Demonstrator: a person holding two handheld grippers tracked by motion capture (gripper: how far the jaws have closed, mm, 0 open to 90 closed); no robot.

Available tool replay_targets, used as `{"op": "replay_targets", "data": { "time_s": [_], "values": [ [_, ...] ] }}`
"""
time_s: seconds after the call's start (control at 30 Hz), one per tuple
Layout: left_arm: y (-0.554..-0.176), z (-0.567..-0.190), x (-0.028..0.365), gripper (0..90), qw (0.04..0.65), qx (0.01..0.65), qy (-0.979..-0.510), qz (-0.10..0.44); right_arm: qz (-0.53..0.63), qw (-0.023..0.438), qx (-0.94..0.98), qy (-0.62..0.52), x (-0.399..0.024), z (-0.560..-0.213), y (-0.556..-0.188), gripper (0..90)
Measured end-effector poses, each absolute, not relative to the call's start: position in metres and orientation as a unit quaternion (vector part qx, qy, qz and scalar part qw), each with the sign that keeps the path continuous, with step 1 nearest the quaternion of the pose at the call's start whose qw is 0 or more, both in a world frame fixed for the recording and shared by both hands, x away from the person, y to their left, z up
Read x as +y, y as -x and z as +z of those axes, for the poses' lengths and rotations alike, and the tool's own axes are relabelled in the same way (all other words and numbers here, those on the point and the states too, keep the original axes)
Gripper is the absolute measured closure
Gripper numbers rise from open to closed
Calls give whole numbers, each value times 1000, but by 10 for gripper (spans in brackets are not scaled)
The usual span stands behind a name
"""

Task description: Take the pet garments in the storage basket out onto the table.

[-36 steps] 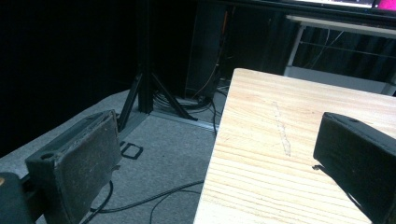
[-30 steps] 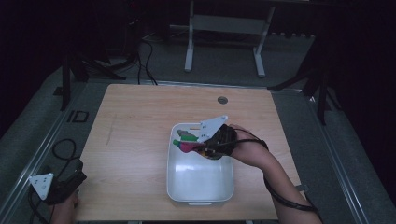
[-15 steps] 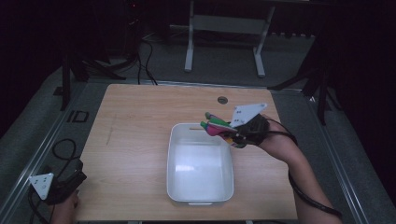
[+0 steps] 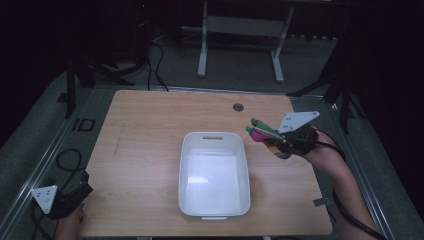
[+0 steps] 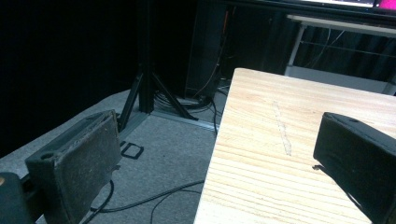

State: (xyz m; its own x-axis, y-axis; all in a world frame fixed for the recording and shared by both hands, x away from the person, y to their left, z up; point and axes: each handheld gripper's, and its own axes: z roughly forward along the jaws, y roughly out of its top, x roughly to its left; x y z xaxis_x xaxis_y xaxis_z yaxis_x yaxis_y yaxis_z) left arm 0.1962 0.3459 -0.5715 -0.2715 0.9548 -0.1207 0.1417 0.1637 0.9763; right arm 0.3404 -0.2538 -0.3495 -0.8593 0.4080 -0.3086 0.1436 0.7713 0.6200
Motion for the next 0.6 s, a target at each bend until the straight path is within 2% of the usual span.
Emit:
{"op": "replay_targets", "data": {
  "time_s": [0.3,0.5,0.6],
  "values": [
    [-196,-571,346,12,421,635,-432,481,296,231,906,-194,-286,-364,-346,723],
    [-196,-571,346,12,421,636,-433,481,289,218,907,-214,-290,-386,-354,723],
    [-197,-571,346,12,421,635,-433,481,265,209,913,-227,-286,-413,-363,723]
  ]
}}
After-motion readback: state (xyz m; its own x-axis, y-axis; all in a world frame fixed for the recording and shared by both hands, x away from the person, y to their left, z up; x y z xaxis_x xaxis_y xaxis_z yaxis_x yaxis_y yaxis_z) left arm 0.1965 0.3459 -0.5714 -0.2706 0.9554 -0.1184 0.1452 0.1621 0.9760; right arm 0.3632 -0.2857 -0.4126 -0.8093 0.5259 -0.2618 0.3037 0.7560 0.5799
